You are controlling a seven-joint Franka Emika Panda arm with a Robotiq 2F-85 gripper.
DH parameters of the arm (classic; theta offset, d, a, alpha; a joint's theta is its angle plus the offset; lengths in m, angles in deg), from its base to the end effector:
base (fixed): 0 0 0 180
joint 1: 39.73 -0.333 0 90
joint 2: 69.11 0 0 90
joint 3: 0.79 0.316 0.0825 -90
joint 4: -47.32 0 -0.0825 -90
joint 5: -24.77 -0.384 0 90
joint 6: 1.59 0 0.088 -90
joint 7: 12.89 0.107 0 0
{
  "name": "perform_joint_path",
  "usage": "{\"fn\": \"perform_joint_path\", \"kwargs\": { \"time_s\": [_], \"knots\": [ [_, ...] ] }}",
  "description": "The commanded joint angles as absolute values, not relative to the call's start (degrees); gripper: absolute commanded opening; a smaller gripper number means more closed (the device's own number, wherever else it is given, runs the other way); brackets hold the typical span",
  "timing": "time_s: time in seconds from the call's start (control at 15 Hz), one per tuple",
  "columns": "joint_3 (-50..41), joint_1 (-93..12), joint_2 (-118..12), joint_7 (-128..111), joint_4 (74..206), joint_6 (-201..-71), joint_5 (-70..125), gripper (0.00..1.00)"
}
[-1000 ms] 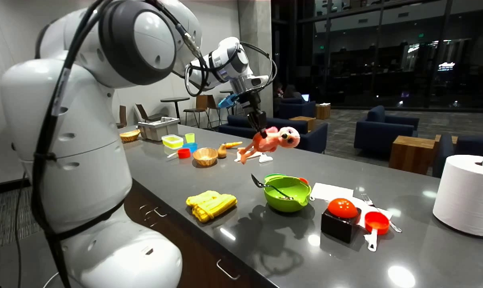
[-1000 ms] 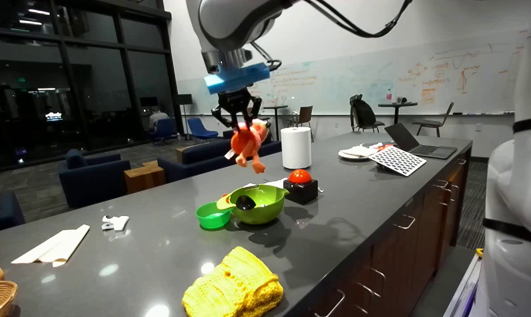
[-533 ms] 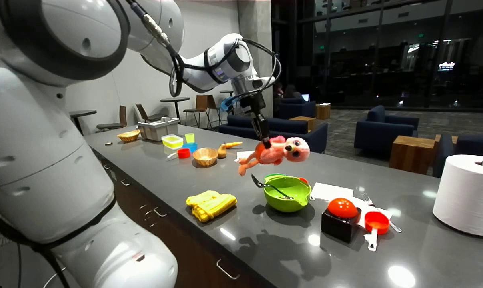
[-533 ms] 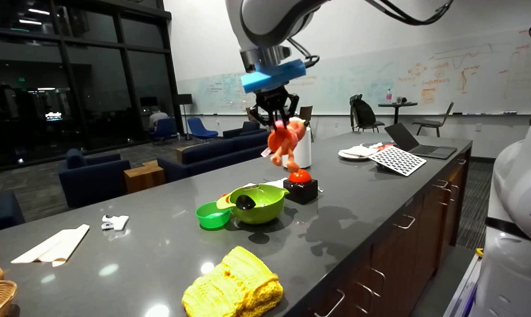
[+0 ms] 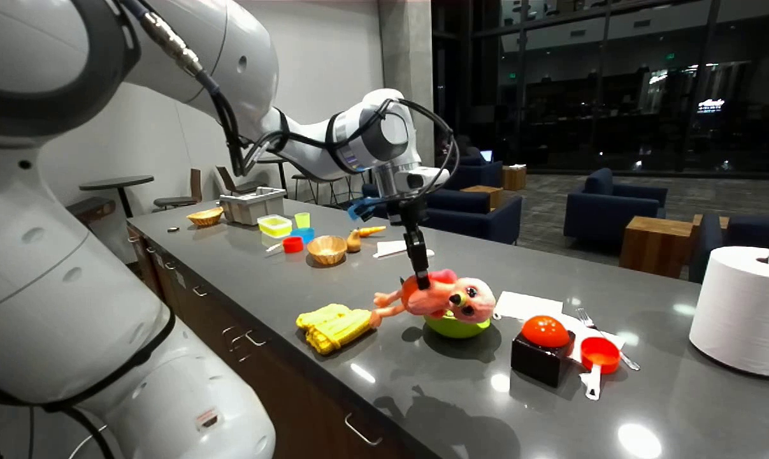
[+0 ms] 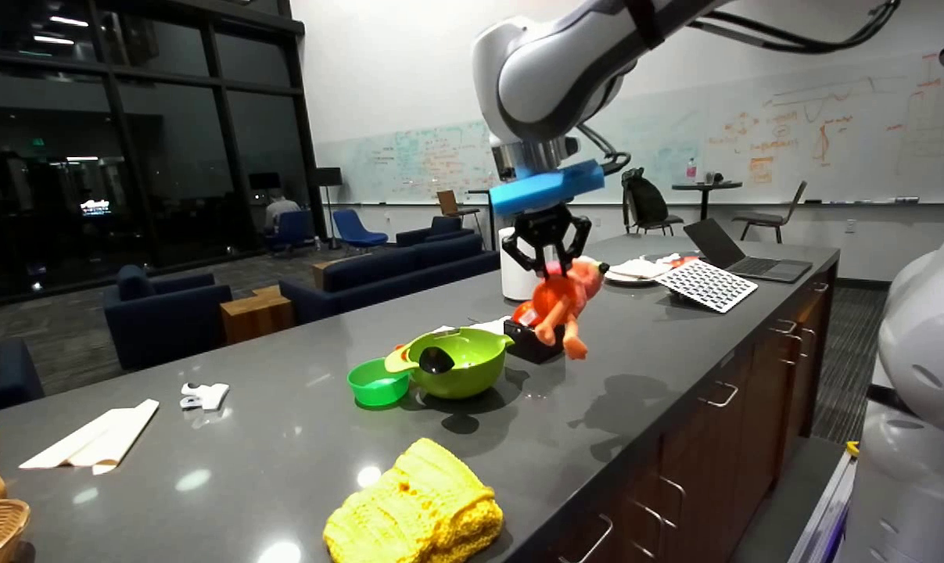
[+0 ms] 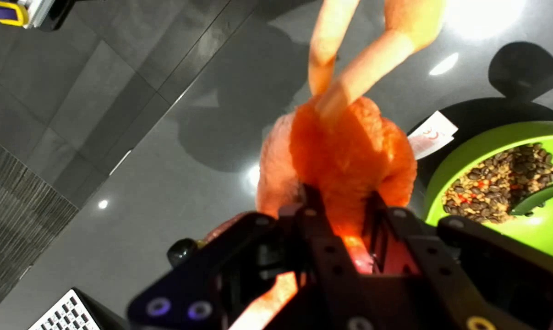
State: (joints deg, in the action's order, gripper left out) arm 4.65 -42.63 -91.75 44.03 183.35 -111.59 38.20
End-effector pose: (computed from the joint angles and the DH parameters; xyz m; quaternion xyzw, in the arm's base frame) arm 0.4197 0.0469 0.4693 0.9191 -0.3718 0.0418 0.1236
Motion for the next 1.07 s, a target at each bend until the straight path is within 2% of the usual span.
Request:
{"fn": "perform_joint_path", "kwargs": {
  "time_s": [0.0, 0.47, 1.0],
  "knots": [
    [4.60, -40.36, -95.95, 44.04, 190.51, -116.41, 35.86, 0.06],
    [4.22, -38.27, -95.80, 43.15, 198.05, -125.50, 33.32, 0.06],
    [4.15, -38.27, -91.86, 40.73, 205.10, -141.75, 29.45, 0.06]
  ]
}}
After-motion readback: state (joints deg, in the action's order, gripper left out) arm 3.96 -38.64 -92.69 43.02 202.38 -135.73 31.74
